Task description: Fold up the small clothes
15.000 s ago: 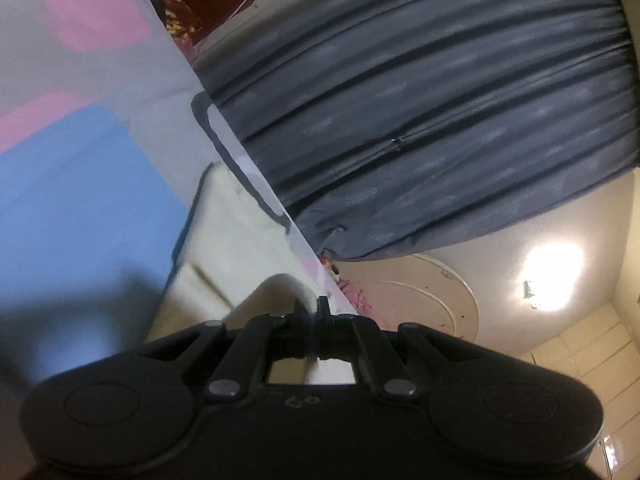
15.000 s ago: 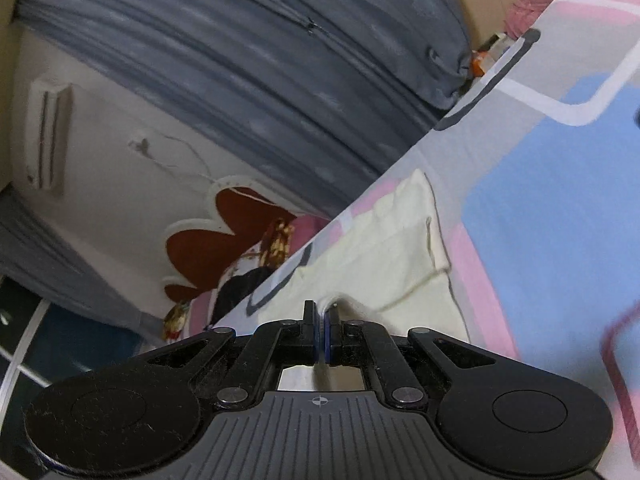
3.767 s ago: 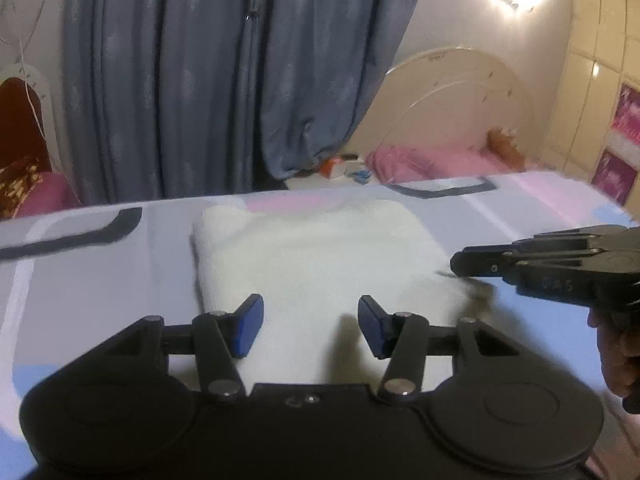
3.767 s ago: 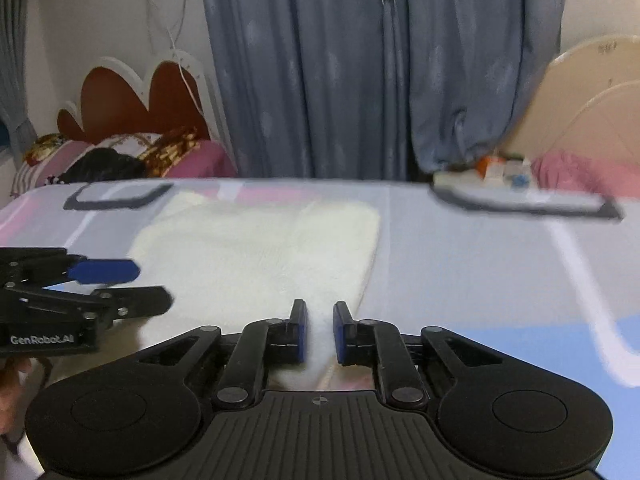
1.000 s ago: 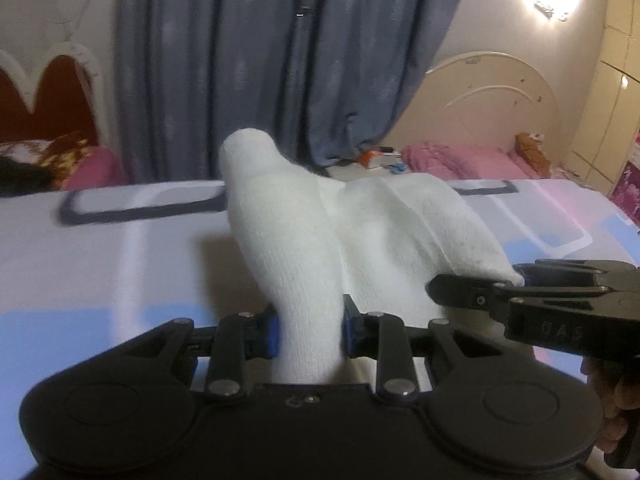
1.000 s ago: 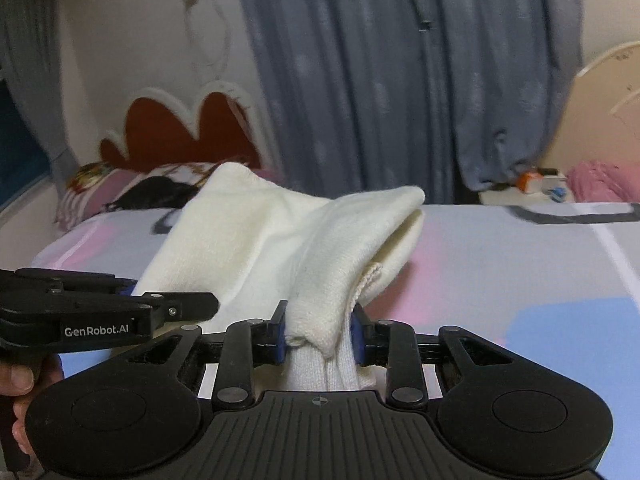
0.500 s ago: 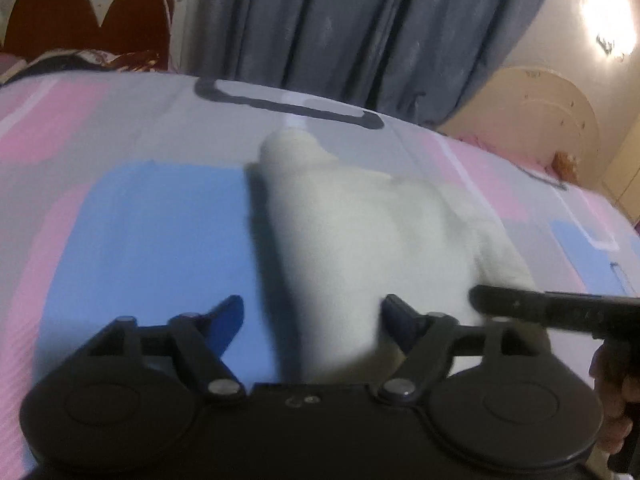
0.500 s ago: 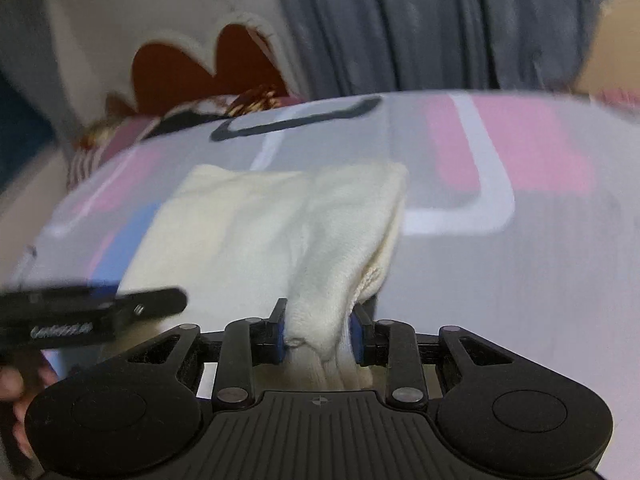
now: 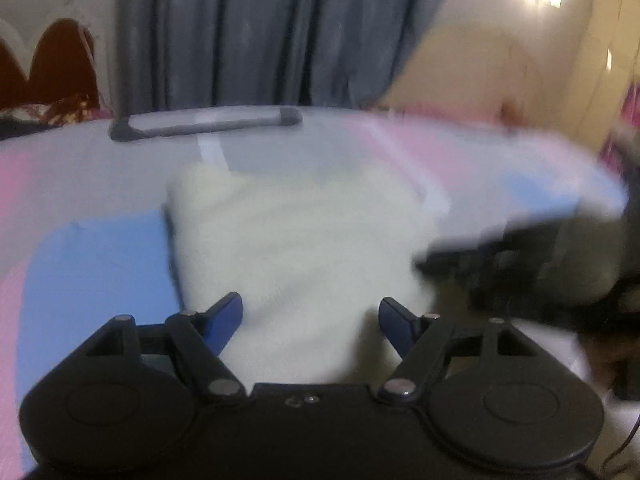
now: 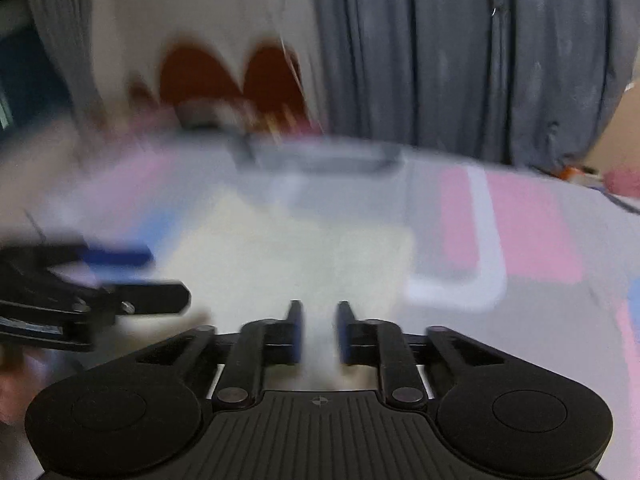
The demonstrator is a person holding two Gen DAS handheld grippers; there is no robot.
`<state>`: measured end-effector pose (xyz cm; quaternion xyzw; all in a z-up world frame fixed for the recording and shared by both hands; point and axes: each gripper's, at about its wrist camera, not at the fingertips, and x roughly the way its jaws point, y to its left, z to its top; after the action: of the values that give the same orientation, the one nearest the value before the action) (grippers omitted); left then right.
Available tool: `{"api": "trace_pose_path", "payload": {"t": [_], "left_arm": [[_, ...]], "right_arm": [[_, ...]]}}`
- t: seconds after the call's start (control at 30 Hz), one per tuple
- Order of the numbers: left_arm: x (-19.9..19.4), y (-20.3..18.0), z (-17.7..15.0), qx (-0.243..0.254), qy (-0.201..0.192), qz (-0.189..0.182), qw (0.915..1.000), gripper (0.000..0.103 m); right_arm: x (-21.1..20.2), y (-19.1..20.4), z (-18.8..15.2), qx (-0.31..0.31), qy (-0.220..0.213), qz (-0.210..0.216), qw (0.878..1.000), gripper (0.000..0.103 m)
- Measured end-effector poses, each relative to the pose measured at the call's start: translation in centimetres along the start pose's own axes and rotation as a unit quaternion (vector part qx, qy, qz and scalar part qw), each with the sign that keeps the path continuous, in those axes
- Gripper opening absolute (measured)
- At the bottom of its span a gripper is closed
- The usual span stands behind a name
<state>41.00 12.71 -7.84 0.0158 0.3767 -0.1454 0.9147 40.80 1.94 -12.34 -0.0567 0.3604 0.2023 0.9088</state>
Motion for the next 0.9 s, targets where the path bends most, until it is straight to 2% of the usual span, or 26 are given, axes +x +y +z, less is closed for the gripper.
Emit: {"api": "trace_pose_path", "payload": {"t": [0.07,0.17,0.23,0.3,0.43,0.67,0.8,0.9], "left_arm": [[-0.2,-1.0,0.2,0.02,0.004,0.019,0.9996,0.073],[-1.9,-1.5,0.3,0.006,-0.004,0.022,0.9997,0.072],[-3.6,-1.7,-0.6,0.0,-0.016,0.019,0.9997,0.072],[-4.4,-2.1,-1.6,-0.001,-0.011,0.017,0.9998,0.072],[-4.8,-3.6,-3.4,0.002,0.005,0.018,0.9998,0.071],[-5.6,-4.8,-5.8,-0.006,0.013,0.018,0.9997,0.069],[-5.8,-5.0,-6.7,-0.008,0.017,0.021,0.9996,0.069],[-5.9,-5.2,-7.0,-0.005,0.019,0.024,0.9995,0.069]], "right_arm": [[0.1,0.3,0.3,-0.013,0.008,-0.011,1.0,0.014],[-1.0,1.3,0.8,-0.039,0.01,-0.033,0.999,0.014],[-3.2,1.8,0.0,-0.042,-0.005,-0.028,0.999,0.014],[-5.2,2.3,-1.2,-0.038,-0.016,-0.014,0.999,0.014],[-6.8,4.4,-3.5,-0.04,-0.003,0.001,0.999,0.014],[-5.5,4.9,-5.9,-0.023,0.04,-0.01,0.999,0.014],[-5.3,3.7,-6.6,-0.006,0.041,-0.028,0.999,0.014],[-5.6,2.9,-7.1,0.012,0.043,-0.023,0.999,0.014]]}}
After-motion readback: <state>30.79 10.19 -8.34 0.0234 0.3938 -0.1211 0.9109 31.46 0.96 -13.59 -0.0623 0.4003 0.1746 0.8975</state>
